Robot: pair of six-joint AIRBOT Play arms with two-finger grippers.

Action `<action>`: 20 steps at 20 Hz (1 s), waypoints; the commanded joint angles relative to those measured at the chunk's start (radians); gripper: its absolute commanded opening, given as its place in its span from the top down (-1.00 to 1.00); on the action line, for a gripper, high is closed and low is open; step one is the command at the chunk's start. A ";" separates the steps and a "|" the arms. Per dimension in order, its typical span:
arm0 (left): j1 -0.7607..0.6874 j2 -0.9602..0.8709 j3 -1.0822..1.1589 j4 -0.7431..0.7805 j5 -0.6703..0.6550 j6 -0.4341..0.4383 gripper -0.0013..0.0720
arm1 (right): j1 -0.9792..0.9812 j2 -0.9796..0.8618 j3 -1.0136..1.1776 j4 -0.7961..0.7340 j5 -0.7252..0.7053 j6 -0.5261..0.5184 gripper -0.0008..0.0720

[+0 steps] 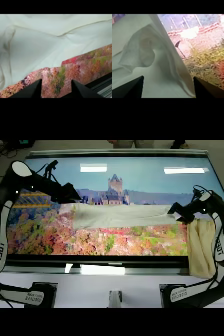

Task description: Fold the shirts.

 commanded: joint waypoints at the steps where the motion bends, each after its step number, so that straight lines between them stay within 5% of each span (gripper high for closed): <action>1: -0.090 0.055 0.001 0.001 0.084 0.002 -0.29 | -0.010 -0.048 0.001 0.100 0.016 -0.034 -0.93; 10: -0.257 0.047 0.001 0.002 0.142 0.002 -0.29 | -0.010 -0.104 0.001 0.303 -0.054 -0.079 -0.81; 12: -0.285 0.024 0.001 0.002 0.146 0.001 -0.29 | -0.010 -0.104 0.001 0.303 -0.079 -0.079 -0.32; 14: -0.321 -0.018 0.001 0.002 0.156 0.001 -0.29 | -0.010 -0.103 0.001 0.335 -0.079 -0.079 0.88; 17: -0.386 -0.097 0.001 -0.007 0.196 -0.030 -0.27 | -0.010 -0.074 0.001 0.389 -0.046 -0.146 0.91; 20: -0.448 -0.172 0.001 -0.060 0.283 -0.043 0.57 | -0.010 0.021 0.001 0.388 -0.002 -0.175 0.92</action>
